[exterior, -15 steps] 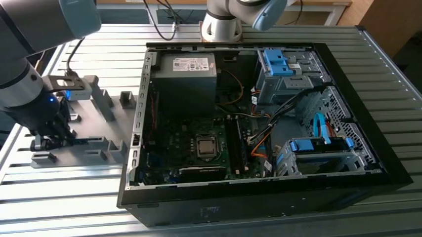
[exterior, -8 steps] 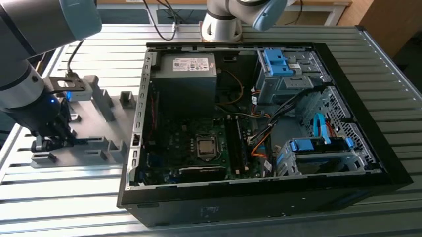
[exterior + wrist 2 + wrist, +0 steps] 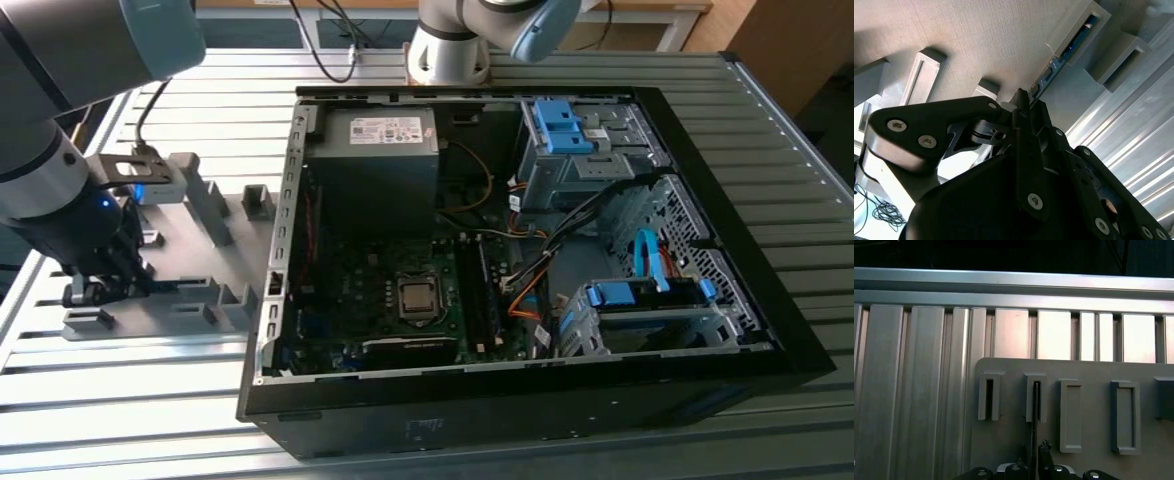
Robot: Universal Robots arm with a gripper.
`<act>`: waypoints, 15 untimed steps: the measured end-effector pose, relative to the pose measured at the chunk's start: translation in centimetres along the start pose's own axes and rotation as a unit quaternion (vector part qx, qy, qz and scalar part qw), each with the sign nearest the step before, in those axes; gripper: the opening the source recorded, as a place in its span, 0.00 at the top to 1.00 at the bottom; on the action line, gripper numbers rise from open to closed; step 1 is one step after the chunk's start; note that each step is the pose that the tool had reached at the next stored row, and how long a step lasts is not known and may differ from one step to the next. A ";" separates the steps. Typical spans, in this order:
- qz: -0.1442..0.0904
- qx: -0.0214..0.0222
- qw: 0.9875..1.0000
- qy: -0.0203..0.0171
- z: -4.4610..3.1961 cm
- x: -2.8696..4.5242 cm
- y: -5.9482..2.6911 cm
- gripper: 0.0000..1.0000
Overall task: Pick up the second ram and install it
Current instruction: 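Pick up the second ram and move it above second insertion slot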
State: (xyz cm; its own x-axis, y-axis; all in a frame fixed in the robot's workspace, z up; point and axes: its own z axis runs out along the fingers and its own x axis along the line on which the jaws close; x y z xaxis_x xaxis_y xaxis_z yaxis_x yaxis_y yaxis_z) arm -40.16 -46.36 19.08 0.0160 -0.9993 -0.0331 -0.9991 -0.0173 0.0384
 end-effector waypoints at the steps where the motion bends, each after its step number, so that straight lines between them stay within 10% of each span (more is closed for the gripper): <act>1: 0.000 0.000 1.000 0.000 -0.04 0.00 0.00 0.76; 15: 0.000 0.000 1.000 0.000 -0.03 0.00 0.01 0.78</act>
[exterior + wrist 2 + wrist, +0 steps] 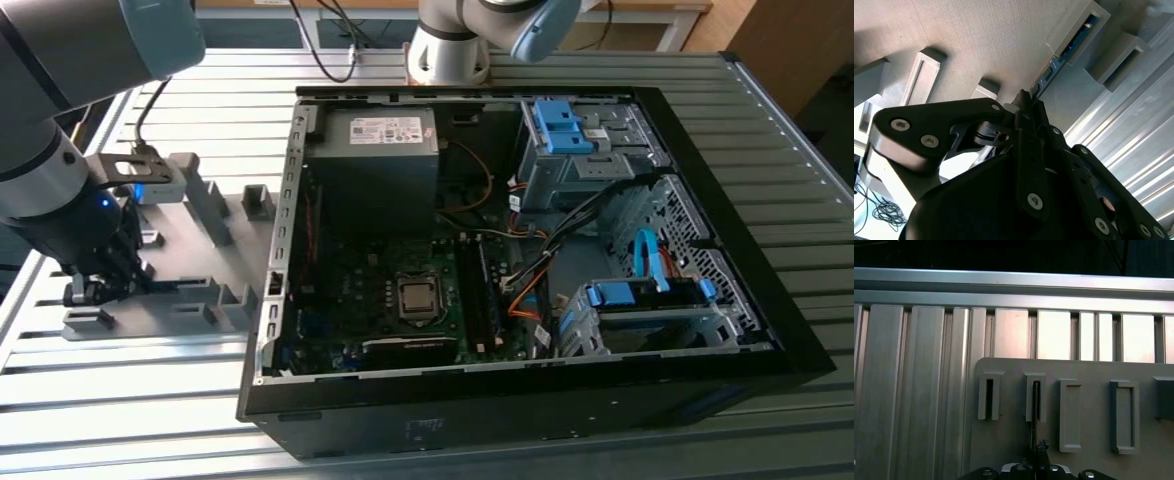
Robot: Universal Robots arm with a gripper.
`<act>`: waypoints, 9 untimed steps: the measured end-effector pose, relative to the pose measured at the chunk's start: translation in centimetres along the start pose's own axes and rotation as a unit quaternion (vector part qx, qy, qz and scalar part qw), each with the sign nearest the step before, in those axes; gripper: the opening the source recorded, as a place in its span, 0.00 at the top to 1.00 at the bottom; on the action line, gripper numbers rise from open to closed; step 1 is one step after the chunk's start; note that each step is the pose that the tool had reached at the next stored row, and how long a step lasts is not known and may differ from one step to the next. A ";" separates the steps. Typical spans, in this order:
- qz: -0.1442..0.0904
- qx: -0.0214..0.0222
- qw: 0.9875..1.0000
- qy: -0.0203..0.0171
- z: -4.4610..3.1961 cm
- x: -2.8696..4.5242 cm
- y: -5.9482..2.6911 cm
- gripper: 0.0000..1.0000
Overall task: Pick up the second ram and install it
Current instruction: 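Pick up the second ram and move it above second insertion slot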
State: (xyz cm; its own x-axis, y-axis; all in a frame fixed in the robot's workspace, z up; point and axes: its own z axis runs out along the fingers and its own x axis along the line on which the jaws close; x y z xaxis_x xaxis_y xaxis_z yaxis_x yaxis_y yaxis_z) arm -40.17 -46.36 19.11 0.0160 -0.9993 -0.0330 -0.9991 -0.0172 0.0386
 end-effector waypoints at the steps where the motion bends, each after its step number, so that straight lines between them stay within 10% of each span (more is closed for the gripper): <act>1: 0.000 0.000 1.000 0.000 0.00 0.00 0.00 0.85; 9: 0.000 0.000 1.000 0.000 0.01 0.00 0.00 0.86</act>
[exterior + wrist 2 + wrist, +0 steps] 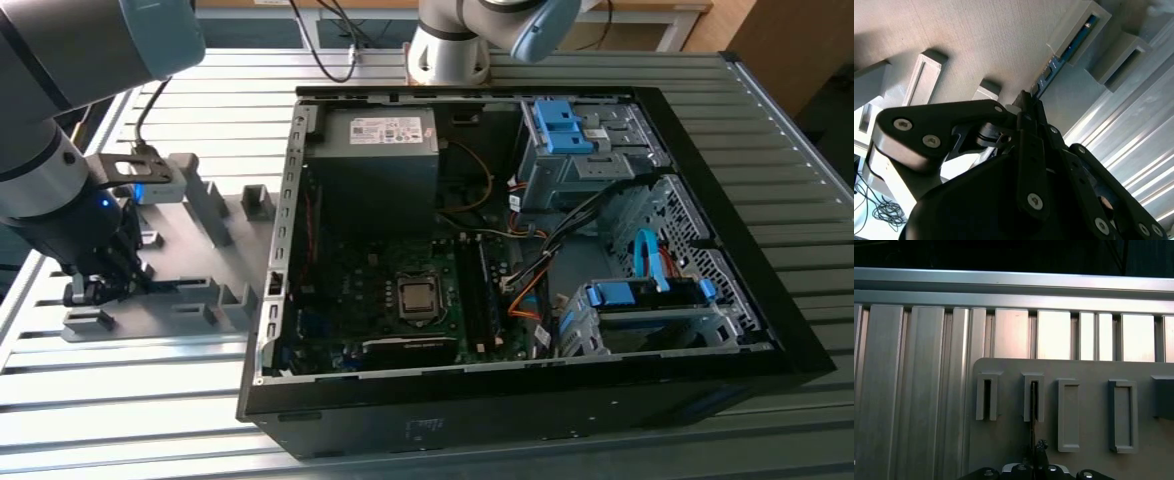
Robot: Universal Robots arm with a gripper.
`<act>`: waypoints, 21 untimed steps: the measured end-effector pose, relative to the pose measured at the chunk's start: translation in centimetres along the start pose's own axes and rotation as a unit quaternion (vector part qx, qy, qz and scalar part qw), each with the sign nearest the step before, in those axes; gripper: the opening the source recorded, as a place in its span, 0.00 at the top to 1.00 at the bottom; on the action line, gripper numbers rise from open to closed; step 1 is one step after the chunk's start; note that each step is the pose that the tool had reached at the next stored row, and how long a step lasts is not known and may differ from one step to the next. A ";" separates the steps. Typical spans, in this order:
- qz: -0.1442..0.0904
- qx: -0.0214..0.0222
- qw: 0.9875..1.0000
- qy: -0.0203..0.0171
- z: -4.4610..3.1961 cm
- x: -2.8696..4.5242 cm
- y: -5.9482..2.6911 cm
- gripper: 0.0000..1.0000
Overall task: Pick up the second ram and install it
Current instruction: 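Pick up the second ram and move it above second insertion slot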
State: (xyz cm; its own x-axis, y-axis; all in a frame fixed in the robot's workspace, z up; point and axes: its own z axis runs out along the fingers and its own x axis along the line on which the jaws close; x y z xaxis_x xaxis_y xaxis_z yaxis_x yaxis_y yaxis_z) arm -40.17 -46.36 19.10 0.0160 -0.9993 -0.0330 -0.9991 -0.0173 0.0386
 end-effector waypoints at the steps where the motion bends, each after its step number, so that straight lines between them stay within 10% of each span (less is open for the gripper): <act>1: 0.000 0.000 1.000 0.000 0.00 0.00 0.00 0.86; 21: 0.000 0.000 1.000 0.000 -0.95 -0.03 0.04 0.86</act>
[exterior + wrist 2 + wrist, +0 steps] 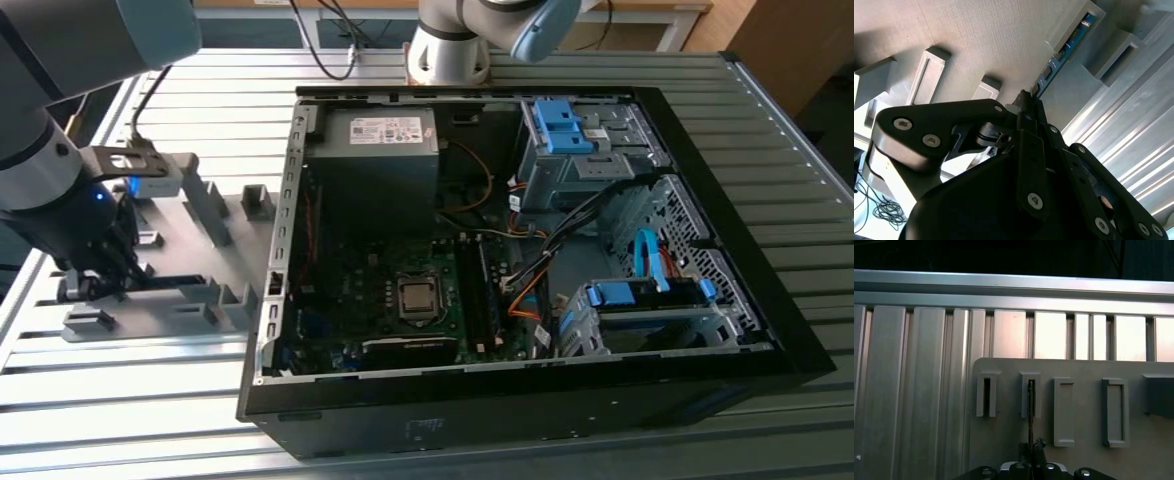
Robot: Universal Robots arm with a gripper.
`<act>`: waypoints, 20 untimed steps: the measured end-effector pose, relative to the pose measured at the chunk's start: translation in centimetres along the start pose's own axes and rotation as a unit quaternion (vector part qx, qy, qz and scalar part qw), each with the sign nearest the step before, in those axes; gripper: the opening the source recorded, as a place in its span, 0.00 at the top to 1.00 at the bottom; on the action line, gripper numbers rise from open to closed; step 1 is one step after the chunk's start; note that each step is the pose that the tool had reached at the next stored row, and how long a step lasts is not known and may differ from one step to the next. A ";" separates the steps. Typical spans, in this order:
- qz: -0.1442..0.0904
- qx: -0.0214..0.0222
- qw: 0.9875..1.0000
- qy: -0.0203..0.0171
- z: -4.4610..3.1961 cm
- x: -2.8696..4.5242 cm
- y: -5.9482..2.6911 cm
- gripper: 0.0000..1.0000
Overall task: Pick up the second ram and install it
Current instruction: 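Pick up the second ram and move it above second insertion slot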
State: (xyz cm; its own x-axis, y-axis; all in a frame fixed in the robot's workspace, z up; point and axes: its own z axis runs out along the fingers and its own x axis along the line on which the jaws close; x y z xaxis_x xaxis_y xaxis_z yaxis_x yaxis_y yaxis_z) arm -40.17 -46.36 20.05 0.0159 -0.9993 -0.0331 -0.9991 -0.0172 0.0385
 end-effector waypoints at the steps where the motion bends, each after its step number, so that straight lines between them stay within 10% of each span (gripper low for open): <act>1: 0.000 0.000 1.000 0.000 -0.11 0.00 0.01 0.86; 20: 0.000 0.000 1.000 0.000 -1.51 -0.05 0.06 0.86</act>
State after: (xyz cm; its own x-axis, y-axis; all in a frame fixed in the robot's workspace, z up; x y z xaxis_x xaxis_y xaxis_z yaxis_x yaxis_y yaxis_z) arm -40.17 -46.36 21.57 0.0160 -0.9993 -0.0330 -0.9991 -0.0173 0.0385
